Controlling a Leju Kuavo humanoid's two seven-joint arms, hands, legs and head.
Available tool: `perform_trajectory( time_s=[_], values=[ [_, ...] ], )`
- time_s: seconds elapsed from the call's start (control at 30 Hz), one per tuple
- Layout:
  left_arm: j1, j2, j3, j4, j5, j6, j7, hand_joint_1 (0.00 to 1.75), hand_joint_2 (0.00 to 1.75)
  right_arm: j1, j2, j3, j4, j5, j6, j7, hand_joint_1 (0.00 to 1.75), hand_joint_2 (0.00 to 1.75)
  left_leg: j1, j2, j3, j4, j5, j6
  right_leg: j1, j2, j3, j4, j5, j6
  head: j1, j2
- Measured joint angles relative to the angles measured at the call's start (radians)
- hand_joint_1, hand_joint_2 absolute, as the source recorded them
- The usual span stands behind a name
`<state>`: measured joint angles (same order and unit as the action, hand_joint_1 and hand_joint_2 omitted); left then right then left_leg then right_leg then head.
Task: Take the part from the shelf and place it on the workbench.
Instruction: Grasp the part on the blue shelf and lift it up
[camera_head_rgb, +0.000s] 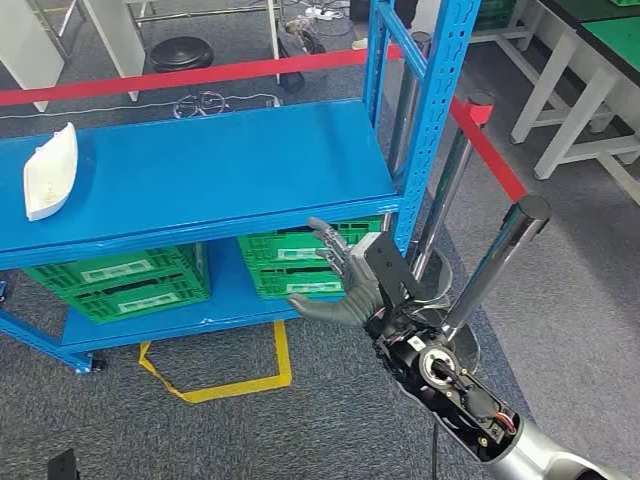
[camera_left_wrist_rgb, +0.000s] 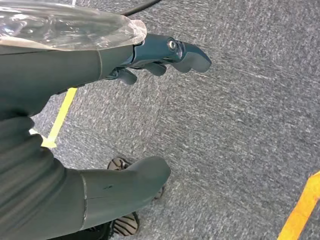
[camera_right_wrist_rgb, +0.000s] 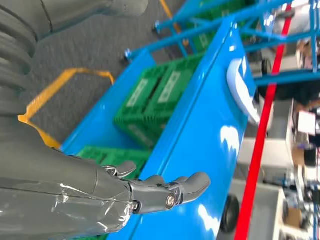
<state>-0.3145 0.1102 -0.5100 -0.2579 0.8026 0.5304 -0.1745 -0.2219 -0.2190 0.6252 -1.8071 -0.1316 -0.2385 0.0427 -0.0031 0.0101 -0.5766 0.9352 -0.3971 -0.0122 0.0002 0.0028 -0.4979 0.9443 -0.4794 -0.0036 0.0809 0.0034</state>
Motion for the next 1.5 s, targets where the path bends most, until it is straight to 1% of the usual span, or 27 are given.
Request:
perform_trajectory(
  time_s=[0.17, 0.2, 0.3, 0.33, 0.5, 0.9, 1.17, 1.23, 1.37, 1.5],
  values=[
    [0.001, 0.005, 0.000, 0.000, 0.031, 0.007, -0.007, 0.00, 1.75, -0.019, 0.000, 0.004, 0.004, -0.004, 0.019, 0.019, 0.00, 1.75, 0.000, 0.000, 0.000, 0.000, 0.000, 0.000, 0.000, 0.000, 0.000, 0.000, 0.000, 0.000, 0.000, 0.000],
    [0.001, 0.007, 0.000, 0.000, 0.039, 0.001, -0.008, 0.00, 1.75, -0.028, 0.000, 0.006, 0.007, -0.016, 0.031, 0.024, 0.00, 1.31, 0.000, 0.000, 0.000, 0.000, 0.000, 0.000, 0.000, 0.000, 0.000, 0.000, 0.000, 0.000, 0.000, 0.000],
    [0.006, 0.015, 0.000, 0.000, 0.056, -0.026, -0.009, 0.00, 0.44, -0.054, 0.000, 0.011, 0.025, -0.056, 0.059, 0.020, 0.00, 0.00, 0.000, -0.001, 0.000, 0.000, 0.000, 0.000, 0.001, 0.000, 0.000, 0.000, 0.000, 0.000, 0.000, 0.000],
    [0.008, 0.017, 0.000, 0.000, 0.059, -0.032, -0.009, 0.00, 0.00, -0.061, 0.000, 0.012, 0.032, -0.066, 0.062, 0.011, 0.00, 0.00, 0.000, -0.001, 0.000, 0.000, 0.000, 0.000, 0.001, -0.001, 0.000, 0.000, 0.000, 0.000, 0.000, 0.000],
    [0.023, 0.027, 0.000, 0.000, 0.078, -0.025, -0.019, 0.00, 0.00, -0.083, 0.000, 0.008, 0.063, -0.085, 0.053, -0.034, 0.00, 0.00, 0.000, -0.001, -0.001, 0.000, 0.000, 0.000, 0.000, -0.001, 0.000, 0.000, 0.000, 0.000, 0.000, 0.000],
    [0.041, 0.038, 0.002, 0.000, 0.090, -0.019, -0.032, 0.00, 0.00, -0.093, 0.002, 0.005, 0.102, -0.074, 0.032, -0.045, 0.00, 0.00, 0.000, -0.001, -0.001, 0.000, 0.000, 0.000, 0.001, -0.001, 0.000, 0.000, 0.000, 0.000, 0.000, 0.000],
    [0.046, 0.042, 0.003, 0.000, 0.054, -0.015, -0.044, 0.00, 0.00, -0.093, 0.002, -0.005, 0.108, -0.033, 0.028, -0.085, 0.00, 0.00, 0.000, -0.001, -0.001, 0.000, 0.000, 0.000, 0.000, -0.001, 0.000, 0.000, 0.000, 0.000, 0.000, 0.000],
    [0.046, 0.043, 0.003, 0.000, 0.050, -0.028, -0.041, 0.00, 0.00, -0.093, 0.002, -0.007, 0.108, -0.036, 0.034, -0.083, 0.00, 0.00, 0.000, -0.001, -0.001, 0.000, 0.000, 0.000, 0.000, -0.001, 0.000, 0.000, 0.000, 0.000, 0.000, 0.000],
    [0.047, 0.047, 0.003, 0.000, 0.054, -0.095, -0.037, 0.00, 0.00, -0.093, 0.002, -0.013, 0.108, -0.070, 0.058, -0.078, 0.00, 0.00, 0.000, -0.001, -0.001, 0.000, 0.000, 0.000, 0.000, -0.001, 0.000, 0.000, 0.000, 0.000, 0.000, 0.000],
    [0.047, 0.049, 0.003, 0.000, 0.060, -0.147, -0.035, 0.00, 0.00, -0.093, 0.001, -0.024, 0.109, -0.097, 0.070, -0.092, 0.00, 0.00, 0.000, -0.001, -0.001, 0.000, 0.000, 0.000, 0.000, -0.001, 0.000, 0.000, 0.000, 0.000, 0.000, 0.000]
  ],
)
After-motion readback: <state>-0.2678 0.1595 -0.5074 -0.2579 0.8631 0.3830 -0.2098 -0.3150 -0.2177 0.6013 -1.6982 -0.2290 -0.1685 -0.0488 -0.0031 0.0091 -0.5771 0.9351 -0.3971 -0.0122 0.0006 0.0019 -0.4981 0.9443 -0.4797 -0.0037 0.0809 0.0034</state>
